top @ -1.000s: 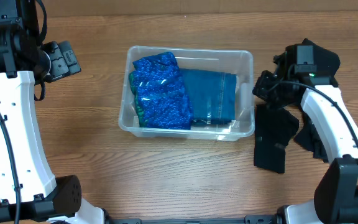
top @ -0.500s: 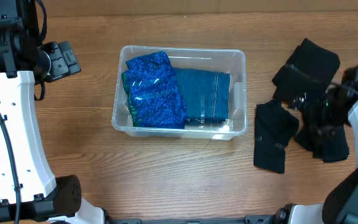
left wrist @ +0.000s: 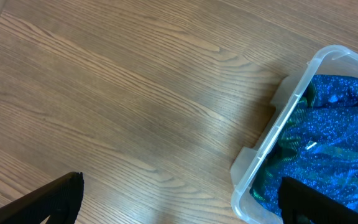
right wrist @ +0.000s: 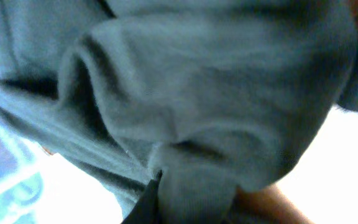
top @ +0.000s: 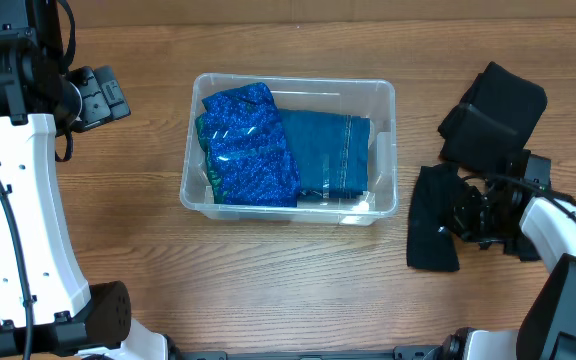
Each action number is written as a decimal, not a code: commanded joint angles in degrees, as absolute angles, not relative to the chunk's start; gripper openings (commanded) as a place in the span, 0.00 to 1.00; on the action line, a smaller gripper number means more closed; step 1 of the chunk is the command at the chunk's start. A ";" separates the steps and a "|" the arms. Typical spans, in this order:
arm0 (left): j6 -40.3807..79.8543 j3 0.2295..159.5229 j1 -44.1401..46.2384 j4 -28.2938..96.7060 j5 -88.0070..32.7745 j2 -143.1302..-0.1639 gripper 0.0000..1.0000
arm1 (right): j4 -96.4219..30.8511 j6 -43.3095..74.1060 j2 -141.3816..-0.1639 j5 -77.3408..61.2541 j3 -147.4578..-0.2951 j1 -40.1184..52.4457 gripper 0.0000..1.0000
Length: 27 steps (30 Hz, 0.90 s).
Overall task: Pack container
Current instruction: 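Grasp a black cloth from the right pile with the right gripper, then place the black cloth into the bin on top of the jeans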
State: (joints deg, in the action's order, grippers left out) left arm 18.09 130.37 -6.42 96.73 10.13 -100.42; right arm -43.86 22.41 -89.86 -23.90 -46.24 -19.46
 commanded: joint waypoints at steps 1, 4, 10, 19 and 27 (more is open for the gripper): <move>18.87 130.19 -6.35 96.79 10.70 -100.49 1.00 | -52.69 19.53 -80.20 -28.86 -60.25 -17.87 0.04; 18.87 130.19 -6.35 96.77 10.70 -100.49 1.00 | -56.53 18.24 -72.60 -36.29 -72.93 -8.71 0.04; 18.87 130.19 -6.35 96.77 10.68 -100.49 1.00 | -39.77 31.97 -76.49 -26.09 -73.41 15.90 0.04; 18.87 130.19 -6.35 96.77 10.68 -100.49 1.00 | -35.86 35.88 -97.30 -14.96 -73.95 24.14 0.66; 18.87 130.19 -6.35 96.77 10.68 -100.49 1.00 | -52.73 29.95 -76.07 -2.11 -81.34 6.98 1.00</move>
State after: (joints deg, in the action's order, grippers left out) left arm 18.11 130.37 -6.42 96.71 10.13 -100.42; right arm -49.25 30.83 -82.46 -8.84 -79.64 15.42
